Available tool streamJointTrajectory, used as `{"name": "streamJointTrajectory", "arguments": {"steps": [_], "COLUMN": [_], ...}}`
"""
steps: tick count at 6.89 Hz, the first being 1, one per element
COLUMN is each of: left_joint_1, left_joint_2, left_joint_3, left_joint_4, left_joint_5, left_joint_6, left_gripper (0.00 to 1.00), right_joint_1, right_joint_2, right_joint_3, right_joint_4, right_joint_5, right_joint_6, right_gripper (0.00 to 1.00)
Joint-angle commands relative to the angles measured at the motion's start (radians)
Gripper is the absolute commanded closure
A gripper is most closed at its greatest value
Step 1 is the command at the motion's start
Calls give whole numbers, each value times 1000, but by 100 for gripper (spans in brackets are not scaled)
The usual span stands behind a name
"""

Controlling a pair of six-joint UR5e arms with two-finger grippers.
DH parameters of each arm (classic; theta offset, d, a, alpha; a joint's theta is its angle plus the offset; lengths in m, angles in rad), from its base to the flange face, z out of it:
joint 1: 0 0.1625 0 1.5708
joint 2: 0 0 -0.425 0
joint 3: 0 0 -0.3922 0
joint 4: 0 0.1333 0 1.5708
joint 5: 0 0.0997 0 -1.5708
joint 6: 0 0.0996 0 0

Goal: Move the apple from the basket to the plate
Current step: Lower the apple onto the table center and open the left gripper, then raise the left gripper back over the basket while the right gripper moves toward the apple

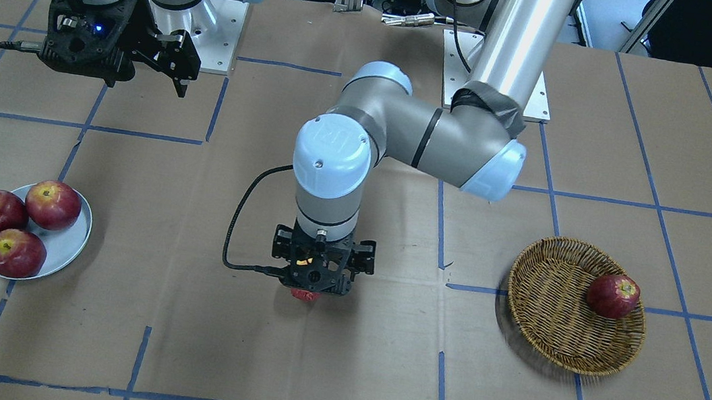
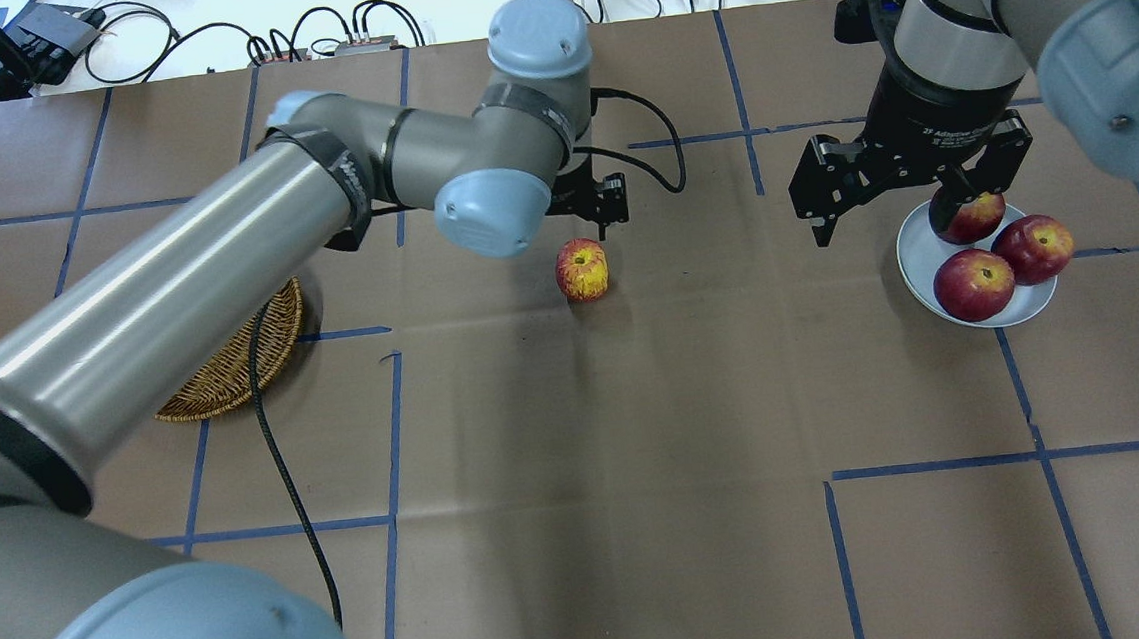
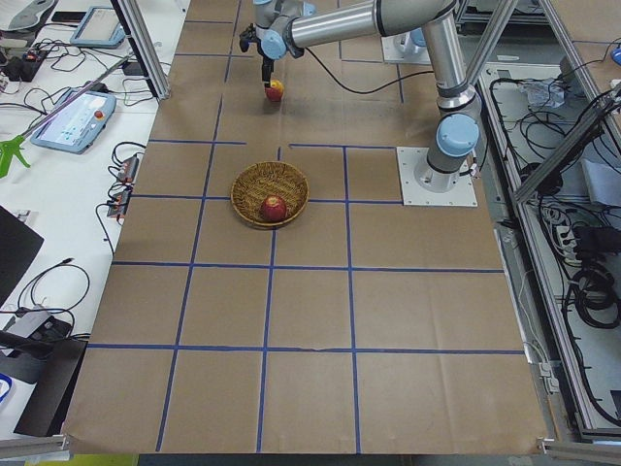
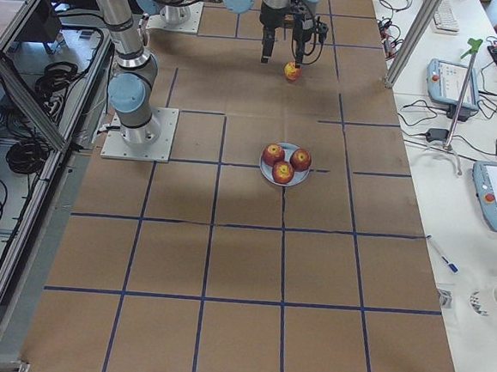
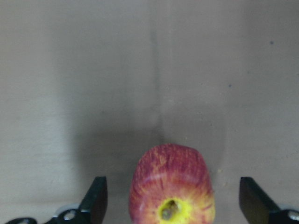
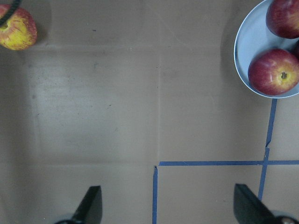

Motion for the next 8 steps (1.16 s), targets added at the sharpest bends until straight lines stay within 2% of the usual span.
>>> {"name": "streamJointTrajectory", "arguments": {"steps": [1, 3, 5, 8], "left_joint_1": [132, 197, 257, 291], "left_joint_2": [231, 400, 522, 553], "left_joint_3": [20, 18, -6, -73], "left_joint_4": [-305, -511, -584, -593], "left_joint_5": [1, 1, 6, -2], "left_joint_6": [144, 206, 328, 389], "left_gripper": [1, 1, 1, 1], "right_joint_1": [0, -2, 0, 4], "right_joint_2": [0, 2, 3, 17], "right_joint_3": [0, -2, -2, -12], "right_joint_4": [0, -3, -5, -63], "right_joint_5": [3, 4, -2, 1], "right_joint_6": [0, 0, 0, 20], "right_gripper": [0, 0, 0, 0]}}
